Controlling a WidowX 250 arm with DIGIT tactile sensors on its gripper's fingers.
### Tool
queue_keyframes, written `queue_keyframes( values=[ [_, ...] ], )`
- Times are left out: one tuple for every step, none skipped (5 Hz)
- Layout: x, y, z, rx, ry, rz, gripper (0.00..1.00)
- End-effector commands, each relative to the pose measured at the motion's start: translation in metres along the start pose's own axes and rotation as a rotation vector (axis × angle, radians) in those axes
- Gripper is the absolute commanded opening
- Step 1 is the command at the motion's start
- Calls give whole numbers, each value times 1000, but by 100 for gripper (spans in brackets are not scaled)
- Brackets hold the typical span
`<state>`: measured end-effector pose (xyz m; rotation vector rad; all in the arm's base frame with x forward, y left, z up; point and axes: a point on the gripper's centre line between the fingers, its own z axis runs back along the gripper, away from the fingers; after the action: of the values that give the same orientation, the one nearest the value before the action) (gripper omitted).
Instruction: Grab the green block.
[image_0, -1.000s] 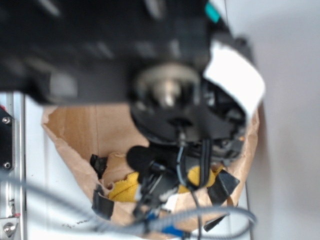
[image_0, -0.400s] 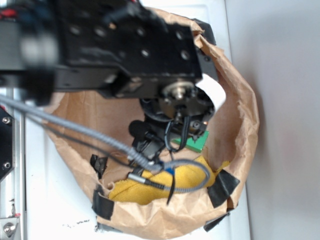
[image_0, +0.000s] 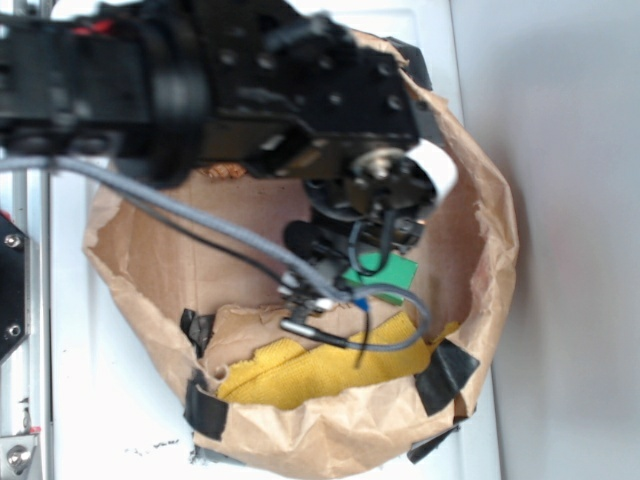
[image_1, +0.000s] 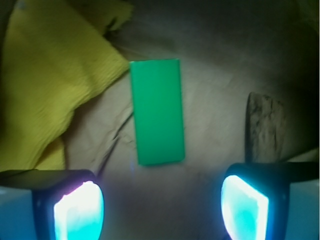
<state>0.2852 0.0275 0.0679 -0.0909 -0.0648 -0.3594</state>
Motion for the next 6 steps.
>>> queue_keyframes(
  values=[
    [28, -3, 2, -25, -104, -22, 100],
    [30, -7, -11, -7, -97, -41, 100],
    [27, -10, -22, 23, -73, -51, 100],
    [26, -14, -36, 67, -51, -59, 100],
    [26, -19, -48, 111, -45, -52, 100],
    [25, -19, -51, 108, -47, -24, 0]
  ],
)
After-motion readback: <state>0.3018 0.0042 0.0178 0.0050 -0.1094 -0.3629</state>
